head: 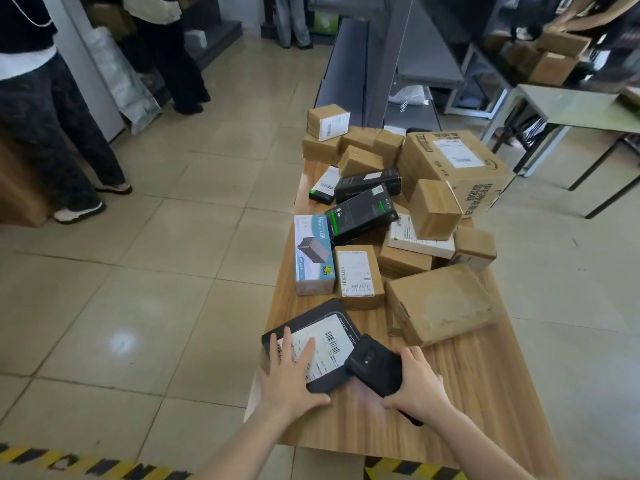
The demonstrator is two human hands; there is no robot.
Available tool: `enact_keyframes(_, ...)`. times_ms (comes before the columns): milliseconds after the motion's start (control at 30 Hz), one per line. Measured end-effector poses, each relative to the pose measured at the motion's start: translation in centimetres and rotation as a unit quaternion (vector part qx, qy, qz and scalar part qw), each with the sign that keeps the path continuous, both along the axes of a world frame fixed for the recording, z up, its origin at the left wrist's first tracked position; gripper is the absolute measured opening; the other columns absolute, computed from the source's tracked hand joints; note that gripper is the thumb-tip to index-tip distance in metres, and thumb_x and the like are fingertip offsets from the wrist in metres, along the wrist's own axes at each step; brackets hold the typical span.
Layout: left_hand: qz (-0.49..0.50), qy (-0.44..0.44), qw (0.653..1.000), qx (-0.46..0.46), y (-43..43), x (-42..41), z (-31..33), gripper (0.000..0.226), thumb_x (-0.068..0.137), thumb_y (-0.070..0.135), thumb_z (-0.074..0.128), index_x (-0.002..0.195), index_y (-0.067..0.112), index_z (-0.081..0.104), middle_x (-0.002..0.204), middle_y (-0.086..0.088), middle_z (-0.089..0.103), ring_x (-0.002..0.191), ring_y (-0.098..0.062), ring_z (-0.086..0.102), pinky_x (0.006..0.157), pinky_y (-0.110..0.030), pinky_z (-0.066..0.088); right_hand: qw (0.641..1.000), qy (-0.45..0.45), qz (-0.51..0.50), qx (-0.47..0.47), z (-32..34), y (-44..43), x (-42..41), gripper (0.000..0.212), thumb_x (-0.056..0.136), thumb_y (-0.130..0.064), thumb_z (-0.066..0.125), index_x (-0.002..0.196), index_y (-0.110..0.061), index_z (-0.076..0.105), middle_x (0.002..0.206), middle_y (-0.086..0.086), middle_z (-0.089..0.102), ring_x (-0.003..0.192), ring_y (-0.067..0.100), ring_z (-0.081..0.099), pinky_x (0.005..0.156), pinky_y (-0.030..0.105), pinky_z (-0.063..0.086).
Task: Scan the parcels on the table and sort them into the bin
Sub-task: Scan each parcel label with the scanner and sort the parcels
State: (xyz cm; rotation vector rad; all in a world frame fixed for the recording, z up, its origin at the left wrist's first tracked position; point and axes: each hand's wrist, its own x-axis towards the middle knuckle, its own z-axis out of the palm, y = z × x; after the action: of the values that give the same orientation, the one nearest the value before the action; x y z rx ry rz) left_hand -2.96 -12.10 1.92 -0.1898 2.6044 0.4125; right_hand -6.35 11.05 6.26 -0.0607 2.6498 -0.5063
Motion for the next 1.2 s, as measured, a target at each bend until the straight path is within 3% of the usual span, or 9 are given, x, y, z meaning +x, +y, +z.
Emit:
enact_keyframes(300,-0.056,0.024,0.996,0.065,-4.9,0.9,-0.3,0.102,0.076,0.036,0.079,0.153,0.038,0.012,0.157,0.008,-0.028,0.145,-0.022,-0.026,0.12,-0.039,0.011,1.0,0.004,0.021,0.006,0.3,-0.5,1.1,0.074,0.058,-0.041,0.081,0.118,-0.025,0.04,0.111,-0.008,0.036,0.101,0.011,0.045,0.092,0.038,0.044)
enact_keyframes(400,0.007,0.077,0.992,0.101,-5.6,2.0,-0.6,0.102,0.071,0.03,0.083,0.152,0.034,0.021,0.156,0.012,-0.025,0.148,-0.02,-0.013,0.12,-0.034,0.017,1.0,0.004,0.027,0.008,0.3,-0.6,1.7,0.075,0.058,-0.042,0.081,0.119,-0.026,0.041,0.109,-0.008,0.036,0.099,0.01,0.045,0.091,0.037,0.046)
enact_keyframes(467,0.071,0.083,0.988,0.106,-5.6,2.6,-1.0,0.118,0.062,0.039,0.087,0.153,0.037,0.012,0.156,0.005,-0.024,0.147,-0.022,-0.005,0.12,-0.035,0.02,0.999,0.005,0.031,0.009,0.2,-0.6,2.1,0.078,0.058,-0.044,0.081,0.122,-0.026,0.041,0.11,-0.009,0.036,0.1,0.009,0.045,0.092,0.036,0.047)
enact_keyframes(633,0.155,0.025,0.973,0.171,-5.0,3.0,-1.7,0.118,0.07,0.032,0.084,0.15,0.048,-0.002,0.147,-0.008,0.016,0.134,-0.026,0.035,0.112,-0.036,0.033,0.999,0.003,0.046,0.002,0.1,0.1,2.7,0.087,0.059,-0.044,0.082,0.133,-0.027,0.038,0.116,-0.009,0.035,0.108,0.009,0.045,0.097,0.036,0.045)
enact_keyframes(867,0.138,0.054,0.972,0.182,-5.0,3.1,-2.0,0.101,0.08,0.016,0.077,0.152,0.041,0.012,0.141,0.0,0.026,0.133,-0.018,0.035,0.114,-0.031,0.032,0.999,0.018,0.045,0.014,0.7,1.6,2.8,0.091,0.059,-0.043,0.082,0.136,-0.026,0.037,0.117,-0.01,0.036,0.109,0.01,0.046,0.098,0.037,0.045)
enact_keyframes(933,0.129,0.068,0.971,0.19,-5.1,3.0,-1.5,0.095,0.082,0.012,0.075,0.152,0.04,0.017,0.136,0.006,0.028,0.127,-0.011,0.036,0.108,-0.018,0.034,0.999,0.022,0.046,0.016,0.9,2.0,2.7,0.091,0.06,-0.044,0.082,0.136,-0.026,0.037,0.12,-0.009,0.037,0.112,0.011,0.046,0.099,0.037,0.044)
enact_keyframes(1000,0.145,0.079,0.963,0.214,-5.0,2.6,-0.9,0.08,0.087,0.01,0.07,0.149,0.034,0.026,0.127,0.013,0.031,0.116,-0.004,0.037,0.087,0.0,0.036,0.998,0.023,0.051,0.023,1.3,2.3,2.5,0.089,0.06,-0.043,0.082,0.135,-0.026,0.037,0.121,-0.008,0.037,0.113,0.012,0.046,0.099,0.038,0.043)
enact_keyframes(1067,0.157,0.086,0.958,0.226,-4.8,1.9,-0.1,0.069,0.089,0.017,0.067,0.145,0.033,0.03,0.125,0.014,0.035,0.115,-0.004,0.041,0.073,-0.002,0.038,0.998,0.027,0.055,0.029,1.7,2.4,2.3,0.086,0.059,-0.042,0.082,0.132,-0.025,0.039,0.119,-0.008,0.037,0.11,0.013,0.046,0.096,0.037,0.043)
enact_keyframes(1200,0.196,0.084,0.944,0.25,-3.7,0.8,1.6,0.055,0.086,0.045,0.067,0.132,0.041,0.037,0.132,0.007,0.045,0.119,-0.018,0.051,0.091,-0.032,0.051,0.996,0.029,0.07,0.047,2.3,2.2,2.0,0.082,0.059,-0.042,0.082,0.128,-0.025,0.042,0.121,-0.006,0.038,0.109,0.013,0.047,0.095,0.037,0.043)
